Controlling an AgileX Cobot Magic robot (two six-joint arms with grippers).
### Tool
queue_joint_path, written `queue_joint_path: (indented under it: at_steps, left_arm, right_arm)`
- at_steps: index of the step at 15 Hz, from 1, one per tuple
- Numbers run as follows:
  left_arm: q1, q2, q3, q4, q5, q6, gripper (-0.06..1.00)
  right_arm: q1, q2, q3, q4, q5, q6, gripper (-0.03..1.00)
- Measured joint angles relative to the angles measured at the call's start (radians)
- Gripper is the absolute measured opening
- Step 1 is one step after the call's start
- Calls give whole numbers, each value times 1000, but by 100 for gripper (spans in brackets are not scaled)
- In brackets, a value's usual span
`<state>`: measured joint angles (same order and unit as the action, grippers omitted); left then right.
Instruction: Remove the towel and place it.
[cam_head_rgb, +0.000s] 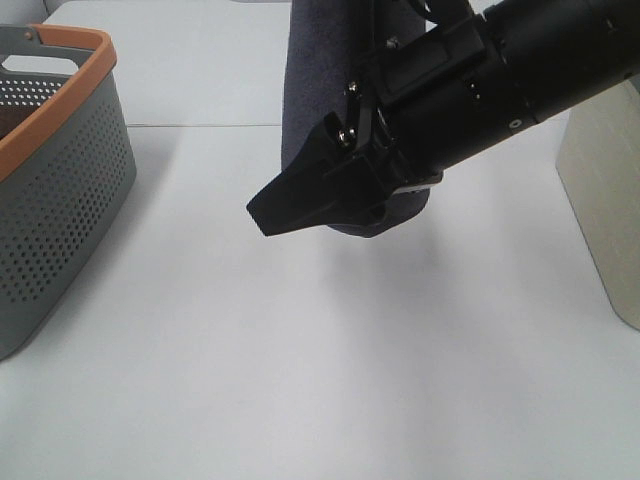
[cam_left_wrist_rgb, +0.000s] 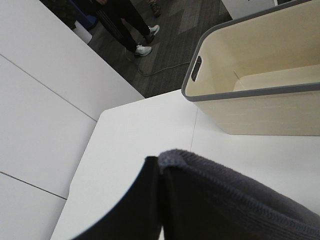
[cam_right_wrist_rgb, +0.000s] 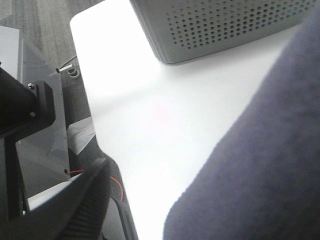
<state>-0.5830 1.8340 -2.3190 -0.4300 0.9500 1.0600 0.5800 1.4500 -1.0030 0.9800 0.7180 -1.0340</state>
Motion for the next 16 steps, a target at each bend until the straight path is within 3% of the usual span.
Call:
queue_joint_path:
  at_steps: [3,8,12,16]
  left_arm:
    - [0,0,0,1,0,0,0]
    - [0,0,0,2,0,0,0]
    - [0,0,0,2,0,0,0]
    - [0,0,0,2,0,0,0]
  right_arm:
    - [0,0,0,-2,-66,30,49]
    - [0,-42,0,-39,-94,114,49]
    - [0,-88,0,-173,-140,250,48]
    - [0,-95,0,-313,-151,423,32]
